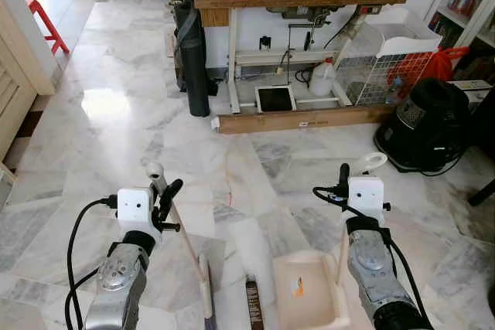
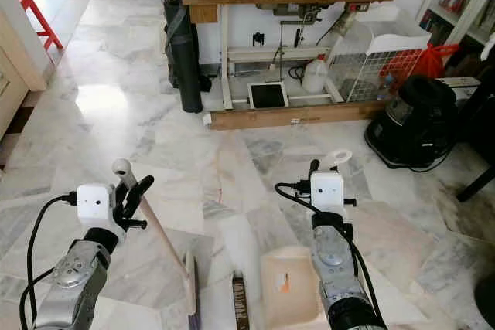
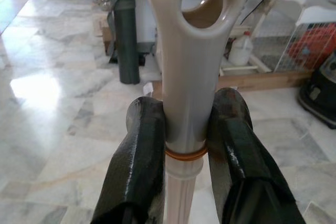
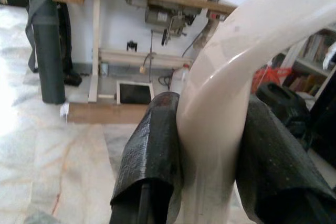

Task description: Sweep floor

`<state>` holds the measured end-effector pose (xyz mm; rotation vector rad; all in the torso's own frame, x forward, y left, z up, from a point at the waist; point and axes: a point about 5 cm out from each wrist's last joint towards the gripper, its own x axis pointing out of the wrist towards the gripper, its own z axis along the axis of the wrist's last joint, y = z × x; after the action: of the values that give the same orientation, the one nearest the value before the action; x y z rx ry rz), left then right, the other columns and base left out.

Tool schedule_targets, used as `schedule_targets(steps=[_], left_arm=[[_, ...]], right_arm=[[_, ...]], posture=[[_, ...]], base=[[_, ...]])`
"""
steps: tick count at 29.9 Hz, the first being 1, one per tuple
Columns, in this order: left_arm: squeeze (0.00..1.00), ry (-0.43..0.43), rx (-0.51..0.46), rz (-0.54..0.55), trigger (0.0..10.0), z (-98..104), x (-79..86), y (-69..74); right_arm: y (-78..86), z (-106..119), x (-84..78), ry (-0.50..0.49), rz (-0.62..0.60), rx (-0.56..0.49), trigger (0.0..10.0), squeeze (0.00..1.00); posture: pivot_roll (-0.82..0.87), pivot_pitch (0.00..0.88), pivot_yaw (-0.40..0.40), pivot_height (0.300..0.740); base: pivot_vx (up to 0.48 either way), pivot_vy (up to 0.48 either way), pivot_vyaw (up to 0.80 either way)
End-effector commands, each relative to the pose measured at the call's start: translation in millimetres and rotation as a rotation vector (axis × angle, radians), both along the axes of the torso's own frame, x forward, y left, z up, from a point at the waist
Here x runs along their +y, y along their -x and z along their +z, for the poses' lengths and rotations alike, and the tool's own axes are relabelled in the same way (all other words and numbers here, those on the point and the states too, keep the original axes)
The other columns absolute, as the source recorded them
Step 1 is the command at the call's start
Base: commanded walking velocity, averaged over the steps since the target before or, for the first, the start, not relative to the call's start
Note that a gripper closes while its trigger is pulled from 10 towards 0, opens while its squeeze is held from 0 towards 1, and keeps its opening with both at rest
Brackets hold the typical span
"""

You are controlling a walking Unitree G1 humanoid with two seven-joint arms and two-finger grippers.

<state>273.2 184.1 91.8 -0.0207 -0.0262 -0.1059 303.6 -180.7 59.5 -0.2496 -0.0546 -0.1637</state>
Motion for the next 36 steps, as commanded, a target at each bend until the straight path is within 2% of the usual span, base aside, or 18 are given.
schedule_targets(steps=[1,24,31,36], left_arm=[[0.0,0.032,-0.032,-0.004,10.0,11,1.4,-1.7],[0.0,0.018,-0.033,-0.029,10.0,21,6.8,4.6],[0.0,0.017,-0.045,-0.022,10.0,24,5.4,4.9],[0.0,0.011,-0.051,-0.021,10.0,25,4.1,5.8]], right_arm=[[4.5,-7,1.9,0.013,0.008,0.013,10.0,0.0],[6.3,-22,7.6,0.049,0.014,0.072,10.0,0.0],[-5.1,0,6.8,0.074,0.001,-0.055,10.0,0.0],[-7.3,6,7.2,0.067,-0.008,-0.094,10.0,0.0]], posture=[[0.14,0.08,0.002,0.74],[0.18,0.106,0.017,0.74],[0.18,0.124,0.018,0.74],[0.18,0.13,0.019,0.74]], base=[[0.0,0.0,0.0],[0.0,0.0,0.0],[0.0,0.0,0.0],[0.0,0.0,0.0]])
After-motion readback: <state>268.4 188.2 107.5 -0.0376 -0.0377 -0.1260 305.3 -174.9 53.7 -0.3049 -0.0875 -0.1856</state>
